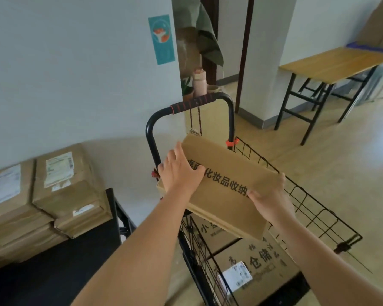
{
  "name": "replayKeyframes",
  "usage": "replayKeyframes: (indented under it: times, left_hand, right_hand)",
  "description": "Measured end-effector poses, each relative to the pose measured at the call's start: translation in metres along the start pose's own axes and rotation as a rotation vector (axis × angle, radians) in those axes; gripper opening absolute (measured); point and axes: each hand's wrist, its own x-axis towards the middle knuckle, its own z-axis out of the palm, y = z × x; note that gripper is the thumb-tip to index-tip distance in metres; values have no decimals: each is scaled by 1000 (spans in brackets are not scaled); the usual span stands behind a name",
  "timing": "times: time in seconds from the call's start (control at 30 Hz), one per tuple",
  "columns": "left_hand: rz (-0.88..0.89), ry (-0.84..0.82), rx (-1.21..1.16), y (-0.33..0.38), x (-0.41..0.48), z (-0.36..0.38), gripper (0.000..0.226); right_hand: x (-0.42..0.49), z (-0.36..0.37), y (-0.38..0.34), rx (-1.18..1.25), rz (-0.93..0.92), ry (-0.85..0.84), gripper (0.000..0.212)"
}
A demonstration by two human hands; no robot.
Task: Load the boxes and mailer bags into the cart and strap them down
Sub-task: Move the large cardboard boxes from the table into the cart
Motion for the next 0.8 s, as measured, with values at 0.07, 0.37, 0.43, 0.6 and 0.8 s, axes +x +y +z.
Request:
replayKeyframes:
  times: [0.07, 0.37, 0.43, 0.6, 0.8]
  left_hand:
    - [17, -39, -8, 7, 8, 20, 90]
    - [5, -272, -34, 23, 50, 107, 87]
    - [-9, -323, -42, 23, 55, 125, 85]
    - [-58, -429, -3, 18, 54, 168, 85]
    - [-134, -513, 122, 5, 32, 232, 80]
  right_hand:
    - [17, 4, 15, -14, 30, -15, 108]
    - [82, 17, 49, 147, 310, -85, 91]
    - [95, 20, 56, 143, 329, -96, 91]
    - [122, 37, 89, 69, 381, -218, 77]
    - [154, 77, 138, 184, 665, -515, 53]
